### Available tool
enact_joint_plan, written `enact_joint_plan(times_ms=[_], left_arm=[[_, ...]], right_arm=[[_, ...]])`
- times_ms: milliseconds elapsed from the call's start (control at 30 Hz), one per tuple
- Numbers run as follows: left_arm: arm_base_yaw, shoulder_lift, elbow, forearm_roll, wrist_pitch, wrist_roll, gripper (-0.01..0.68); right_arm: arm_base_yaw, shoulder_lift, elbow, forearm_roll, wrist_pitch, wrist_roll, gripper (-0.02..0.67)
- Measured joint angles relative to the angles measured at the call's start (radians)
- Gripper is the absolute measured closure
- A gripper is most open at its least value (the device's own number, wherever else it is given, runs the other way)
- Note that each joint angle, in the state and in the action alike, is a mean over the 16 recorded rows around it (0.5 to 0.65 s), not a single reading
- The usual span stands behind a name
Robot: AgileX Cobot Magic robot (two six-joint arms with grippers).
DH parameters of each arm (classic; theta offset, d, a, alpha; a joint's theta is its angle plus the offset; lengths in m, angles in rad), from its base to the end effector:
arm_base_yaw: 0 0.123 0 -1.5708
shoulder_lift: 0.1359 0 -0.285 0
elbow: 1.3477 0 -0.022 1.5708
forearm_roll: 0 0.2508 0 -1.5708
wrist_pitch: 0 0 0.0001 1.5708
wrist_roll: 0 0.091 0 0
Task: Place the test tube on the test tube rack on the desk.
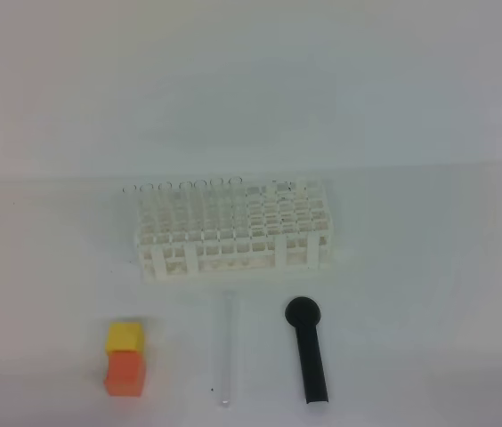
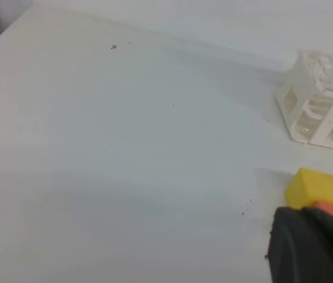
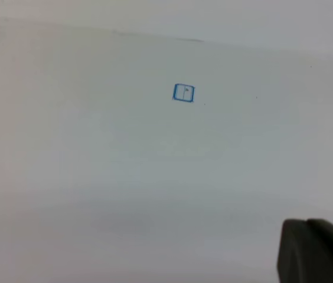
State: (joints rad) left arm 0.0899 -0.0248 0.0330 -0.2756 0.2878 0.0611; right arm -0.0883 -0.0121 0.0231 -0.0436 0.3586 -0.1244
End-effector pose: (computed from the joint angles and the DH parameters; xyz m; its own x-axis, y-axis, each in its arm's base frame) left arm 0.0544 -0.0022 0.1783 -0.1895 -0.2196 -0.9570 -0.0535 0.9755 -0.2132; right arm 0.0526 -0.0061 0.1738 -0.2904 -0.1394 -0.9467 0.0558 0.9852 -0.1622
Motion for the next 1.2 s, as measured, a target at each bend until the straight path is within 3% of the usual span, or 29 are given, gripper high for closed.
enact_joint_plan(times_ms=[267, 733, 1200], left_arm=[[0.000, 0.000, 0.000, -0.206, -0.074, -0.007, 0.673], [0.000, 0.000, 0.000, -0.881, -0.217, -0.030, 0.673], [0.000, 0.000, -0.003, -1.049, -0.222, -0.012, 0.673]], right_arm=[[0.000, 0.000, 0.000, 0.000, 0.001, 0.000, 0.650], [0.000, 0.000, 0.000, 0.000, 0.001, 0.000, 0.650], [0.000, 0.000, 0.000, 0.000, 0.001, 0.000, 0.650]])
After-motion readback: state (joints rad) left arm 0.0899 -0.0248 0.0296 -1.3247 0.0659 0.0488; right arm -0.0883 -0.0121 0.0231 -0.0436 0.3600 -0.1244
